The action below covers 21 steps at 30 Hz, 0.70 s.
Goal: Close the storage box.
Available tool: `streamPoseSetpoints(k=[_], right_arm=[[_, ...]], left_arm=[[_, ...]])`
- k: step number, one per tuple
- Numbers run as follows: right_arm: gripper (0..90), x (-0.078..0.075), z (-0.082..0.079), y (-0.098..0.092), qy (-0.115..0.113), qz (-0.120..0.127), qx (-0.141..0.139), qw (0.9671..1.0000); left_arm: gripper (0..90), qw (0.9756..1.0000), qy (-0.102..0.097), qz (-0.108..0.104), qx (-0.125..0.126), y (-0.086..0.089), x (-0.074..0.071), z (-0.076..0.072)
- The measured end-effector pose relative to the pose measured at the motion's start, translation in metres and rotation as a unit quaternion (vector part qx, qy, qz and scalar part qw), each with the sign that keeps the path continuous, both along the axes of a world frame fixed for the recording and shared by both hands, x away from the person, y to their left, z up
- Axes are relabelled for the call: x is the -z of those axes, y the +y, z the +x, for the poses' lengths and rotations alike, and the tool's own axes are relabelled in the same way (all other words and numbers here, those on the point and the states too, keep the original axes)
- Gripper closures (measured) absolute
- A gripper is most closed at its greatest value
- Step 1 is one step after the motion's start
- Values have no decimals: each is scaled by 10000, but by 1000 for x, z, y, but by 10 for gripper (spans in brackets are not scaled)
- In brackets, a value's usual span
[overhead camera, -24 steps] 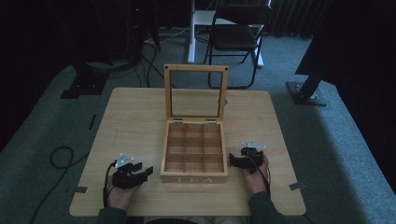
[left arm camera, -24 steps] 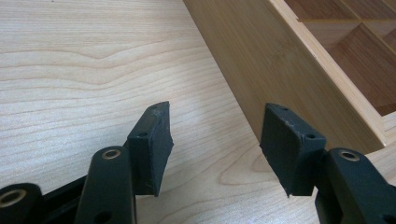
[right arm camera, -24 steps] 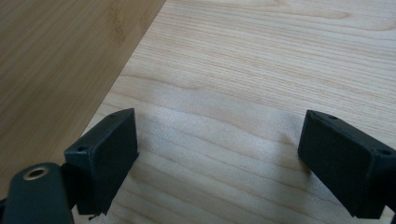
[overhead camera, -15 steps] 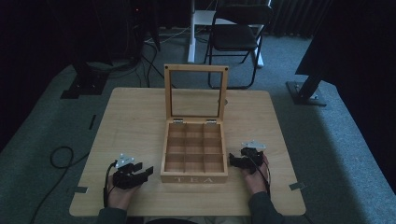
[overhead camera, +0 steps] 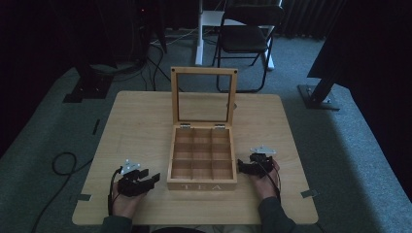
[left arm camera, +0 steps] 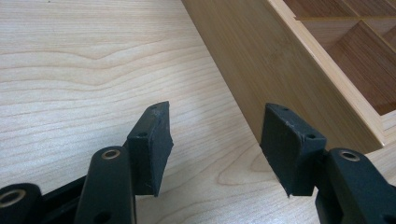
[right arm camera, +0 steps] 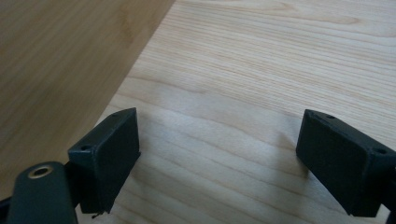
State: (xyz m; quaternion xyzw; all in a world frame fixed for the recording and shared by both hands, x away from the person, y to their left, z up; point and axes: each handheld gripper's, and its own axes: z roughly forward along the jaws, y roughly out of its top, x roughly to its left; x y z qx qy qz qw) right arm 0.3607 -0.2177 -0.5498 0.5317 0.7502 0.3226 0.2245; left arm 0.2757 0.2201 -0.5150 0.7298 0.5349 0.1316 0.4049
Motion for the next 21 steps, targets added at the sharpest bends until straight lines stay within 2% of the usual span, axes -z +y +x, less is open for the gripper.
streamPoseSetpoints(k=[2, 5, 7, 10, 13, 16, 21], right_arm=[[166, 0, -1, 0, -17, 8, -14, 10000], [296, -3, -3, 1, -2, 10, -22, 10000], [403, -6, -4, 1, 73, 1, 75, 9999], [486, -13, -6, -1, 188, 280, 82, 9994], [504, -22, -7, -2, 122, 414, 57, 9991], [453, -30, -8, 0, 17, 470, -73, 9989], [468, -40, -7, 8, -167, 286, -343, 9989]], left_arm=[[436, 10000, 0, 0, -3, 0, 0, 0], [436, 10000, 14, -16, -10, 1, 0, 2], [436, 10000, 15, -22, -15, 0, 0, 3], [437, 10000, 3, -35, 8, 0, -1, 4], [437, 10000, -47, -1, 11, 1, -4, 4], [437, 10000, -83, -40, -29, 3, -6, 6], [437, 9999, -130, -57, -56, 6, -12, 9]])
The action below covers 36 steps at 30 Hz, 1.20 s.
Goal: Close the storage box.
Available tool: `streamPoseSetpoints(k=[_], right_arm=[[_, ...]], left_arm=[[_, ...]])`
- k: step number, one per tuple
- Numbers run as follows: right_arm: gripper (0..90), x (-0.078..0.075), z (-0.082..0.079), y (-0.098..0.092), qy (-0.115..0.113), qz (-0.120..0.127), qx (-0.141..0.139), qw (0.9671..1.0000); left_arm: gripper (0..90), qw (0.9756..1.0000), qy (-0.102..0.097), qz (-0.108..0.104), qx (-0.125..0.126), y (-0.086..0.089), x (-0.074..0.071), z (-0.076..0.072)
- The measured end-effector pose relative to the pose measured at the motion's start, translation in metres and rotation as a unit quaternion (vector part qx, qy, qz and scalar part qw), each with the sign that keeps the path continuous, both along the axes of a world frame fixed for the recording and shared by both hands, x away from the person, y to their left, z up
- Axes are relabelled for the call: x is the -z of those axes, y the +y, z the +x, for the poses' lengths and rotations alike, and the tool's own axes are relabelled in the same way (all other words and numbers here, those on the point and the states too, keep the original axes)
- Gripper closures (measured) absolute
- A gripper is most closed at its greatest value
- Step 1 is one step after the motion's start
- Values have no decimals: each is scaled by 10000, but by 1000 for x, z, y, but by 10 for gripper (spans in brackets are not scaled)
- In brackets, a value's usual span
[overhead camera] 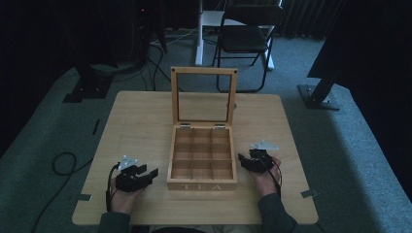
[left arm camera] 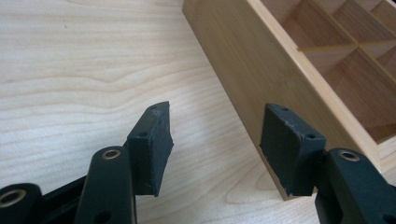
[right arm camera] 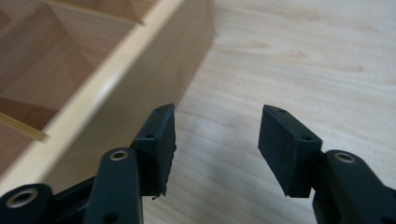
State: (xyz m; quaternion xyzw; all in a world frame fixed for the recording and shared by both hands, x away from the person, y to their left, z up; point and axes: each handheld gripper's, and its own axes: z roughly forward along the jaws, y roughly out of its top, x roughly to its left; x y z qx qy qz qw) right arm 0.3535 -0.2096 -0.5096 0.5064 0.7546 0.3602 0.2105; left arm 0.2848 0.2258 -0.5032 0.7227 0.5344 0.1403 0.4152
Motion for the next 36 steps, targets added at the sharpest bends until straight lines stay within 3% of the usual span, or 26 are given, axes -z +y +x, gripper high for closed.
streamPoseSetpoints(k=[14, 17, 19, 26, 30, 36], right_arm=[[485, -30, 18, 4, -236, 19, -35, 9997], [484, -40, 25, 1, -290, 223, 12, 9993], [484, -45, 28, 1, -319, 233, 19, 9992], [484, -58, 37, 4, -468, 143, -49, 9988], [488, -64, 44, 7, -509, 91, -79, 9986], [488, -78, 54, 13, -658, 4, -140, 9977]], left_arm=[[436, 9996, -229, 140, 77, 0, -22, 15], [436, 9993, -330, 126, 77, -1, -30, 21], [435, 9990, -384, 184, 105, -2, -34, 24], [436, 9981, -546, 263, 115, -5, -45, 37], [437, 9975, -687, 133, 21, -3, -52, 44], [437, 9964, -836, 155, 24, -1, -64, 55]])
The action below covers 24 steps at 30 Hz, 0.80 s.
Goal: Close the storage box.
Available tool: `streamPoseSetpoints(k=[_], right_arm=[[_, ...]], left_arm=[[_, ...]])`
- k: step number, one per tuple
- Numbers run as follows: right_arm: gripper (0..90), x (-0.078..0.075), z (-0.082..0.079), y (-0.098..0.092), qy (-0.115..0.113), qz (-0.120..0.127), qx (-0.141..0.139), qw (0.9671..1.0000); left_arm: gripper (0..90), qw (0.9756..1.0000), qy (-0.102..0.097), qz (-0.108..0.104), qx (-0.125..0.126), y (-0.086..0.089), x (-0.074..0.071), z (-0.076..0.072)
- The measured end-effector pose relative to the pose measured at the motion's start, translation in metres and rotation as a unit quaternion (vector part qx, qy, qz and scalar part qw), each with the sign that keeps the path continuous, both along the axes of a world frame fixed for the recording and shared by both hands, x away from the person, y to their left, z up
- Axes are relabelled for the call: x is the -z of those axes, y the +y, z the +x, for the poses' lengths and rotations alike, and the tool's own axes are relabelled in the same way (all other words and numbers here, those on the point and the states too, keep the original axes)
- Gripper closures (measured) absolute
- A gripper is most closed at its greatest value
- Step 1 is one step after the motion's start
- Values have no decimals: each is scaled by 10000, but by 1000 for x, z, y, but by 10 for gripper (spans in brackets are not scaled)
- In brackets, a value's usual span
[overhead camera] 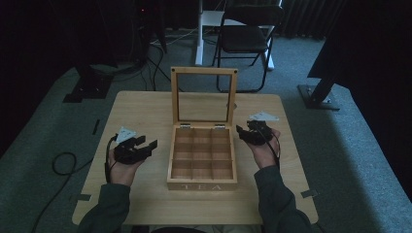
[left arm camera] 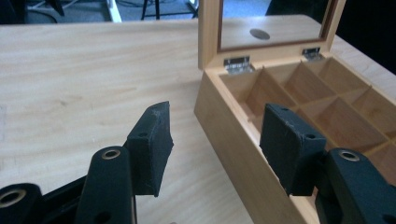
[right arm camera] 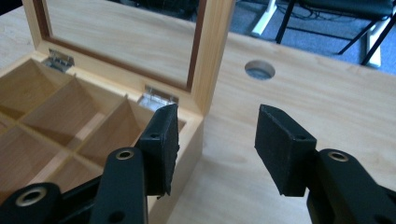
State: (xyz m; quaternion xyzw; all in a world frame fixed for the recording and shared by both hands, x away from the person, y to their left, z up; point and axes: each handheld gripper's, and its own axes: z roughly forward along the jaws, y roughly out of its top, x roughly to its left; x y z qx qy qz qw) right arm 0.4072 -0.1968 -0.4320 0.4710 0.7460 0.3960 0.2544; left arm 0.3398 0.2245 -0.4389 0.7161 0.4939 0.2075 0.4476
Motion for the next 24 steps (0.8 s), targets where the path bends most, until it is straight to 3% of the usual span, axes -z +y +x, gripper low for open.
streamPoseSetpoints(k=[8, 19, 24], right_arm=[[481, -16, 15, 7, -80, -216, -118, 9997], [575, -22, 45, 8, 17, 110, -168, 9998], [525, -22, 59, 11, 48, 114, -228, 9997]], left_arm=[[436, 9998, -66, 181, 107, -5, -7, 21], [440, 9994, -44, 267, 230, -10, -13, 43], [443, 9991, 6, 303, 281, -13, -11, 46]])
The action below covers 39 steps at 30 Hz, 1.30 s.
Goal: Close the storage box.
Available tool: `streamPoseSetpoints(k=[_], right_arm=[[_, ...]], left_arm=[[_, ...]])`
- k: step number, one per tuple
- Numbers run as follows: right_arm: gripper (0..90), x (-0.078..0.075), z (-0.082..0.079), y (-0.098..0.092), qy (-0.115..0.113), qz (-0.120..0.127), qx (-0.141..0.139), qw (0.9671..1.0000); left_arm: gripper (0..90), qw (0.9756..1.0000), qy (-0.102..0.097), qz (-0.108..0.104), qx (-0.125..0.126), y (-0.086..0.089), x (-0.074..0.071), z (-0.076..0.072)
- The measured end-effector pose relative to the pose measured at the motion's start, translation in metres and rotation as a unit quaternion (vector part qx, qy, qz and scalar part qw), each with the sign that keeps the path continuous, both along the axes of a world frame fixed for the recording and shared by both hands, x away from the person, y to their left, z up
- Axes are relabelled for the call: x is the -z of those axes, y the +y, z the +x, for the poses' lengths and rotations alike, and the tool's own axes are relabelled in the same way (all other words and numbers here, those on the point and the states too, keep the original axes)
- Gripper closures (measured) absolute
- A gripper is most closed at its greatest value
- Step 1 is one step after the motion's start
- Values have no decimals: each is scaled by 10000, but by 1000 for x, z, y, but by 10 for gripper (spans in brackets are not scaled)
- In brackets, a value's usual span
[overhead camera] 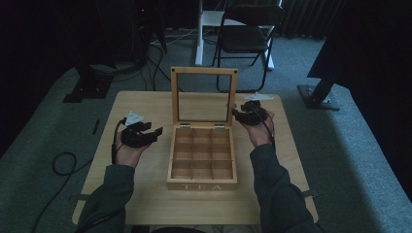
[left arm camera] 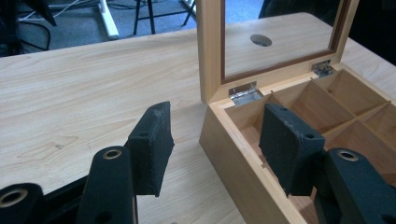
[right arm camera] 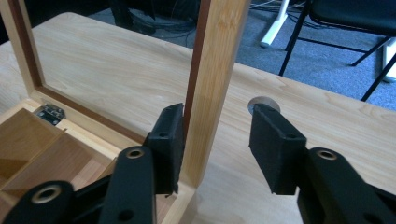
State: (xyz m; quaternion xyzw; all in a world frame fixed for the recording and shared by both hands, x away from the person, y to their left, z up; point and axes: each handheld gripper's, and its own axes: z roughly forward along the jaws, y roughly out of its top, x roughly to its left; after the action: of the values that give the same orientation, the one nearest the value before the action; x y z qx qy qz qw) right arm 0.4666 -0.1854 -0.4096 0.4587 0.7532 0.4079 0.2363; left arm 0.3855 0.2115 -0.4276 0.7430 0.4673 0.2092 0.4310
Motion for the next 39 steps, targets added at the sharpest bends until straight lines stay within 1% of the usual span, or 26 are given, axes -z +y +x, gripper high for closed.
streamPoseSetpoints(k=[4, 7, 9, 11, 12, 13, 17, 18, 19, 20, 22, 23, 26, 30, 31, 37, 39], right_arm=[[459, -1, 11, 2, 59, 71, -79, 9999], [440, -2, 20, 5, 116, 66, -127, 9998], [439, -2, 26, 6, 170, 110, -129, 9997], [444, -2, 31, 7, 152, 151, -173, 9996], [455, -2, 33, 7, 185, 185, -176, 9995], [470, -2, 35, 8, 165, 172, -212, 9995], [493, -3, 40, 12, 72, 110, -280, 9995], [507, -4, 40, 13, -14, 112, -284, 9995], [517, -5, 41, 14, -73, 164, -314, 9993], [519, -6, 42, 14, -85, 227, -357, 9991], [537, -9, 45, 15, -44, 272, -368, 9989], [537, -11, 45, 15, -53, 292, -370, 9989], [551, -12, 41, 17, -99, 164, -343, 9992], [570, -13, 35, 14, -164, 199, -392, 9989], [573, -13, 33, 14, -184, 205, -398, 9988], [586, -17, 13, 13, -397, 107, -493, 9979], [587, -17, 5, 14, -490, -53, -501, 9975]], left_arm=[[442, 10000, 41, 0, -6, 0, 2, 2], [442, 10000, 77, -27, -25, 0, 3, 5], [442, 10000, 83, -17, -19, 1, 3, 7], [442, 10000, 78, -23, -22, 1, 1, 8], [442, 10000, 74, -19, -24, 2, 1, 8], [442, 10000, 73, -20, -30, 2, 0, 9], [443, 10000, 76, -23, -48, 2, -2, 12], [443, 10000, 67, -33, -51, 2, -2, 12], [443, 10000, 63, -42, -53, 2, -3, 12], [444, 10000, 49, -38, -50, 1, -5, 13], [444, 10000, 18, -42, -46, 1, -8, 13], [444, 10000, 4, -31, -55, 2, -9, 13], [444, 9999, -20, -36, -93, 3, -13, 16], [445, 9997, -15, -122, -195, 5, -17, 21], [444, 9997, -20, -116, -208, 5, -18, 21], [448, 9997, -63, -56, -208, -3, -27, 25], [452, 9998, -86, -34, -175, -8, -30, 25]])
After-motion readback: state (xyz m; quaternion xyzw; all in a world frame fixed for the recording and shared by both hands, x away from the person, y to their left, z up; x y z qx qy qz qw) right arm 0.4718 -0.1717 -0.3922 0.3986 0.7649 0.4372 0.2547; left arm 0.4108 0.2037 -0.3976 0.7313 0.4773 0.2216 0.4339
